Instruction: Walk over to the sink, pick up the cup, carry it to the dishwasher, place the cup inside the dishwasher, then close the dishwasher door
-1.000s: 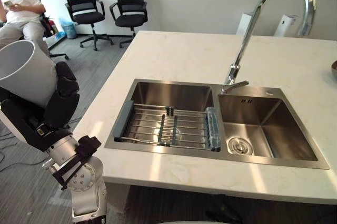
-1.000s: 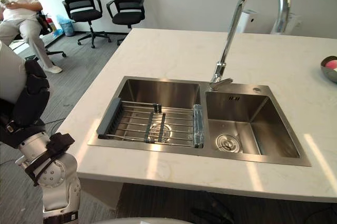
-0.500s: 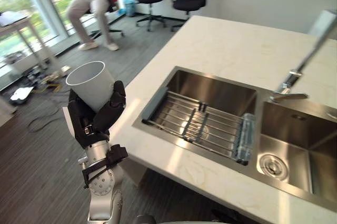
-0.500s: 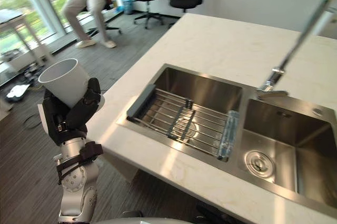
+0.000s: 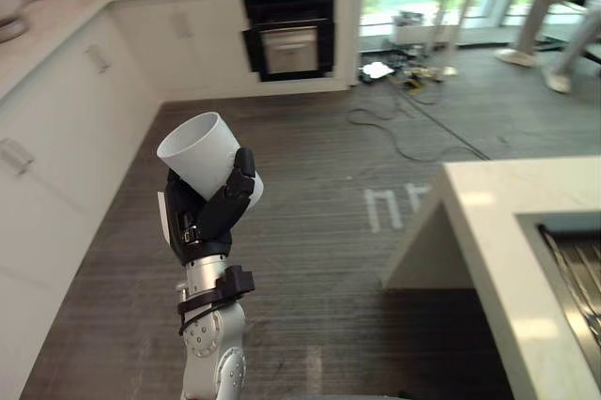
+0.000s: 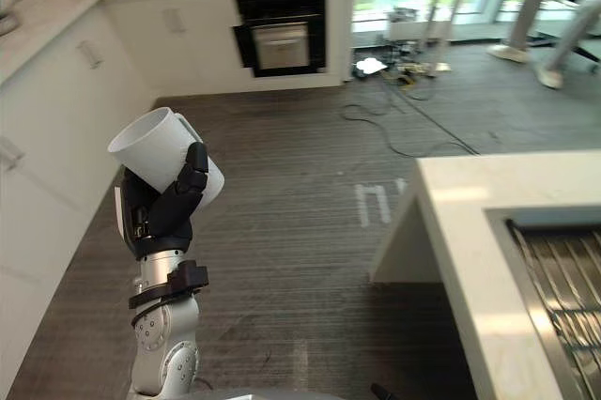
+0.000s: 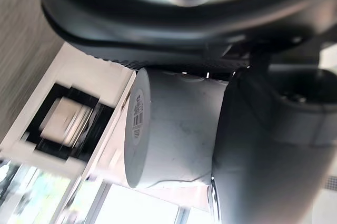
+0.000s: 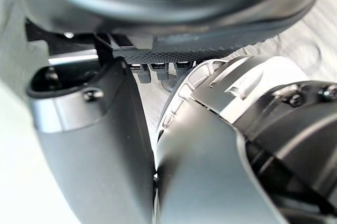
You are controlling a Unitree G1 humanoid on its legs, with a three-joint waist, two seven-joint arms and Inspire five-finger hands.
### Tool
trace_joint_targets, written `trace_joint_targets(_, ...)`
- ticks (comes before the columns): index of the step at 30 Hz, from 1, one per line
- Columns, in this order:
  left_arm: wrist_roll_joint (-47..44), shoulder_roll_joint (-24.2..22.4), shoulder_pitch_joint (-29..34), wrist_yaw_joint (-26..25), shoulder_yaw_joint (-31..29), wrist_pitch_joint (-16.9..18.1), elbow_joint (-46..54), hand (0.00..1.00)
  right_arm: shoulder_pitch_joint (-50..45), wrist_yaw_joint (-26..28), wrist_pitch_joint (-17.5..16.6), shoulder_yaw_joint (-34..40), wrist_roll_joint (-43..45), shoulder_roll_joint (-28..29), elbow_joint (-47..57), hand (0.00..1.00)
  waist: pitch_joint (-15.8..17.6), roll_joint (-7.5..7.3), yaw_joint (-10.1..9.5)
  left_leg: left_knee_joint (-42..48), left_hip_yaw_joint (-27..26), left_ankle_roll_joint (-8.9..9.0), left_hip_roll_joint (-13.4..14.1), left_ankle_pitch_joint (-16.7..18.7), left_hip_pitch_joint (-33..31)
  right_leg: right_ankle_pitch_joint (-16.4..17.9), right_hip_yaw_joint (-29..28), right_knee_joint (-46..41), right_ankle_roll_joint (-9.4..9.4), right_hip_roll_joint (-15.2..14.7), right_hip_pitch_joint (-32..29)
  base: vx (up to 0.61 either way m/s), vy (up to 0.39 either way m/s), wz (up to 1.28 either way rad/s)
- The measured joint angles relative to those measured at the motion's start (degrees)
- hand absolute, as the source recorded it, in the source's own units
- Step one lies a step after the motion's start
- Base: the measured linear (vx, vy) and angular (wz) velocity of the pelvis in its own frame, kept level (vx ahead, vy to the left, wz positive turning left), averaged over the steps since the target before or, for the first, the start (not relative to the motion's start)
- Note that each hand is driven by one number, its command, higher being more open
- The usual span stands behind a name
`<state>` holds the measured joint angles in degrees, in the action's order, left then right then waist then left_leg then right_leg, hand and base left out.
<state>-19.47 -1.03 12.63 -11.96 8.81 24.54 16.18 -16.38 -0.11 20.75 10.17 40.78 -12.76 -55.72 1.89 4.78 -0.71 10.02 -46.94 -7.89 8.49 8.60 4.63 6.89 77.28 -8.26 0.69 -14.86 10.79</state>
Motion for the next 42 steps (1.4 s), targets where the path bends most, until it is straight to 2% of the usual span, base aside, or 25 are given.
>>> trace_joint_targets(1, 0.2, 0.5, 0.1, 0.0, 0.0, 0.0, -0.2, 0.0, 0.1, -0.2, 0.1, -0.3, -0.1, 0.0, 0.0, 1.0, -0.1, -0.14, -0.03, -0.6, 1.7, 0.34, -0.5, -0.1, 0.0, -0.7, -1.0, -0.8, 1.14, -0.2, 0.3, -0.11, 0.115, 1.91)
trace_joint_targets(2, 0.3, 1.2, 0.6, 0.0, 0.3, -0.1, -0.4, 0.0, 0.1, -0.7, 0.2, -0.6, -0.5, -0.6, 0.1, 1.0, -0.3, -0.28, -0.16, -1.0, 4.7, 1.31, -1.3, -0.1, 0.3, -3.5, -3.7, -5.2, 5.07, -2.3, 1.0, -0.03, 0.103, 1.6)
trace_joint_targets(3, 0.2, 0.4, 1.5, 0.0, 1.8, -0.6, -0.5, 0.0, -0.6, -1.9, -0.4, -0.3, -0.6, -2.5, 0.7, 1.0, 0.1, 0.75, -0.14, -1.6, 8.0, 1.5, -1.6, -0.2, 2.2, -2.8, -12.4, -19.8, 9.49, -8.3, -0.2, 0.0, 0.112, 1.57)
trace_joint_targets(4, 0.2, 0.6, 1.5, 0.1, 2.7, -0.6, -0.4, 0.0, -1.1, -1.9, -1.0, 0.0, -0.3, -3.1, 1.4, 1.0, 0.2, 0.88, 0.63, -1.6, 10.7, 1.58, -1.3, -0.2, 2.4, -3.0, -19.1, -24.6, 10.27, -9.4, -2.3, 0.0, 0.003, 1.76)
trace_joint_targets(5, 0.1, 1.3, 0.4, 0.9, 4.3, 0.0, -0.8, 0.0, -1.1, -1.0, -1.5, 0.1, -0.2, -2.4, 3.4, 1.0, -1.1, 2.07, 2.4, -2.6, 17.8, 2.87, 1.2, -0.3, 0.8, 3.2, -36.8, -20.5, 1.47, -1.1, -7.4, -0.01, -0.175, 2.12)
trace_joint_targets(6, -0.2, 2.2, -2.8, 1.4, 7.2, 1.3, -2.5, 0.0, 0.1, -0.3, -2.5, -0.2, 0.8, -0.2, 4.8, 1.0, -0.6, 1.58, 3.47, -4.8, 23.3, 7.27, 2.2, -2.5, -0.6, 4.8, -51.8, -13.2, -0.94, 7.7, -11.8, -0.01, -0.258, 2.11)
trace_joint_targets(7, -0.1, 2.9, -4.8, 1.8, 9.2, 1.7, -3.7, 0.0, 0.5, 0.0, -2.9, -0.8, 1.2, 0.8, 4.9, 1.0, 0.0, 0.27, 3.5, -5.5, 25.0, 8.82, 1.6, -3.4, -0.8, 4.1, -56.7, -8.5, -1.42, 9.7, -12.9, -0.02, -0.361, 1.72)
trace_joint_targets(8, 0.0, 5.3, -6.6, 2.8, 12.5, 1.8, -4.6, 0.0, 2.3, 0.5, -3.6, -2.9, 2.1, 3.0, 4.1, 1.0, 0.7, -5.15, 3.07, -5.8, 26.9, 11.16, -2.3, -3.7, -0.9, -2.9, -63.1, 0.3, -2.22, 8.5, -14.4, -0.02, -0.303, 1.05)
trace_joint_targets(9, 0.6, 5.3, -6.4, 3.4, 13.7, 2.4, -6.7, 0.0, 3.7, 0.9, -4.2, -3.9, 2.1, 2.9, 2.7, 1.0, 1.0, -5.0, 3.34, -5.1, 28.4, 12.52, -2.1, -3.2, -0.9, -3.1, -62.1, -0.8, -2.83, 7.9, -14.1, 0.03, -0.272, 0.87)
trace_joint_targets(12, 4.0, 4.6, -3.7, 4.5, 20.5, -0.5, -7.2, 0.0, 5.6, 0.5, -4.7, -6.7, 1.3, 0.8, 1.0, 1.0, -0.2, -2.25, 2.91, 1.0, 29.2, 11.64, -4.2, 0.2, -2.1, -2.5, -59.1, -2.5, -5.56, 6.9, -13.7, 0.13, -0.026, 0.44)
trace_joint_targets(13, 4.9, 3.8, -4.6, 4.8, 20.7, -0.5, -6.9, 0.0, 7.3, 1.4, -4.7, -6.7, 1.3, -0.6, 1.5, 1.0, 1.3, -0.14, 3.1, -4.4, 29.5, 9.89, -4.2, 0.3, 1.2, 1.6, -60.8, -17.2, -8.47, 6.8, -21.6, 0.01, 0.041, -0.19)
trace_joint_targets(14, 5.0, 4.8, -6.2, 4.8, 20.1, -0.3, -7.3, 0.0, 8.3, 2.0, -4.7, -6.7, 1.3, 0.0, 1.9, 1.0, 2.8, -1.0, 3.26, -6.0, 29.0, 10.03, -4.3, 0.2, 3.3, 4.6, -64.6, -20.3, -7.91, 7.7, -25.4, -0.04, -0.037, -0.3)
trace_joint_targets(16, 4.9, 6.3, -7.9, 4.1, 19.1, -0.6, -8.3, 0.0, 7.2, 3.1, -4.0, -8.1, 1.4, 1.8, 4.4, 1.0, 3.5, -2.67, 3.58, -3.4, 29.8, 11.44, -3.3, 2.6, 4.2, 1.0, -69.3, -11.9, -6.23, 11.5, -26.8, 0.03, -0.187, 0.19)
trace_joint_targets(17, 4.8, 6.4, -8.5, 4.3, 19.2, -0.7, -8.5, 0.0, 5.7, 4.1, -4.0, -8.1, 2.9, 2.3, 4.9, 1.0, 3.8, -3.48, 4.47, -0.4, 32.7, 12.08, -3.2, 5.2, 5.0, -5.8, -70.2, -10.0, -0.61, 12.0, -24.0, 0.14, -0.195, 0.68)
trace_joint_targets(20, 4.3, 6.6, -11.0, 6.2, 20.9, -1.1, -6.8, 0.0, 4.4, 3.9, -4.5, -7.8, 2.8, 1.9, 5.9, 1.0, 3.7, -2.25, 3.6, 1.6, 35.7, 13.29, -1.1, 6.7, 5.5, -2.1, -66.1, -14.0, 1.03, 11.9, -22.7, 0.19, -0.126, 0.68)
trace_joint_targets(22, 3.6, 6.5, -11.5, 7.4, 21.5, -1.1, -5.6, 0.0, 4.0, 3.8, -5.1, -7.8, 2.8, 1.9, 6.2, 1.0, 3.6, -2.19, 2.75, 1.3, 35.7, 13.8, -0.4, 7.0, 6.5, -0.7, -65.5, -15.0, 1.36, 12.1, -22.1, 0.1, -0.062, 0.22)
trace_joint_targets(23, 3.6, 7.9, -11.5, 11.4, 25.4, -2.9, -3.3, 0.0, -2.3, 3.6, -6.0, -5.6, -0.4, 6.2, 11.5, 1.0, -2.8, -6.54, 3.0, 1.4, 33.1, 13.01, -0.6, 7.3, 7.0, -4.5, -66.3, -9.7, 0.52, 12.4, -19.3, 0.05, -0.026, 0.06)
trace_joint_targets(28, 3.6, 8.1, -11.5, 11.8, 25.4, -2.9, -3.3, 0.0, -2.1, 3.6, -6.1, -5.9, -0.4, 6.1, 10.8, 1.0, -3.0, -6.67, 2.83, 0.7, 34.0, 12.78, -0.7, 6.6, 6.3, -5.4, -65.5, -7.7, 0.52, 12.4, -18.8, 0.0, -0.003, 0.08)
trace_joint_targets(32, 1.7, 8.1, -10.1, 12.8, 23.8, -3.1, -3.3, 0.0, -1.6, 3.9, -6.0, -7.8, -0.6, 5.4, 9.0, 1.0, -3.0, -6.83, 0.49, 1.2, 35.1, 12.19, 0.2, 6.6, 4.7, -6.8, -64.1, -3.8, 0.66, 13.4, -17.8, -0.01, -0.027, 0.14)
trace_joint_targets(34, -0.9, 7.7, -6.5, 13.2, 19.9, -3.1, -3.3, 0.0, -1.4, 4.8, -5.3, -10.9, -2.4, 3.7, 9.0, 1.0, -3.1, -5.78, -0.72, 2.6, 33.7, 8.77, 2.3, 8.6, 5.1, -4.9, -63.0, -4.7, 0.71, 15.3, -16.8, 0.07, -0.091, -0.05)
trace_joint_targets(35, -3.0, 6.9, -4.3, 13.3, 16.1, -3.1, -3.5, 0.0, -0.8, 5.9, -5.0, -13.0, -3.0, 3.3, 9.1, 1.0, -2.1, -7.22, -1.21, 18.5, 32.2, 5.9, 4.2, 10.6, -0.2, 1.0, -63.4, -8.8, 2.13, 14.9, -15.5, 0.12, -0.148, 0.09)
trace_joint_targets(36, -4.2, 6.3, -3.3, 13.1, 14.7, -3.5, -3.8, 0.0, -0.5, 6.0, -5.0, -13.6, -3.8, 2.7, 9.3, 1.0, -1.4, -6.17, -1.19, 27.2, 32.3, 5.0, 6.8, 10.2, -3.8, 2.2, -62.6, -8.6, 2.41, 15.9, -14.5, 0.1, -0.135, 0.28)
trace_joint_targets(37, -5.8, 5.8, -1.2, 13.0, 12.5, -3.8, -3.8, 0.0, -0.4, 6.7, -4.5, -14.7, -4.4, 1.7, 9.3, 1.0, -1.2, -5.57, -1.55, 37.7, 32.8, 2.37, 9.5, 7.8, -9.1, 2.3, -62.1, -6.7, 2.68, 17.0, -12.6, 0.05, -0.083, 0.32)
trace_joint_targets(39, -8.1, 5.7, 1.8, 13.0, 9.7, -3.9, -4.1, 0.0, 0.1, 8.0, -3.6, -16.4, -5.1, 0.3, 8.9, 1.0, -0.4, -5.11, -2.93, 45.8, 33.3, 3.76, 9.7, 8.4, -16.2, 2.2, -62.0, -5.1, 3.49, 17.3, -10.3, 0.13, 0.003, 0.17)
trace_joint_targets(42, -10.5, 6.8, 2.8, 13.1, 6.1, -4.1, -6.2, 0.0, 1.9, 9.4, -2.8, -16.9, -6.9, -0.3, 6.5, 1.0, 1.6, -5.67, -4.93, 28.3, 30.4, 6.31, 5.1, 8.6, -18.7, 2.1, -62.6, -1.1, 3.69, 16.7, -6.9, 0.26, 0.057, 0.0)
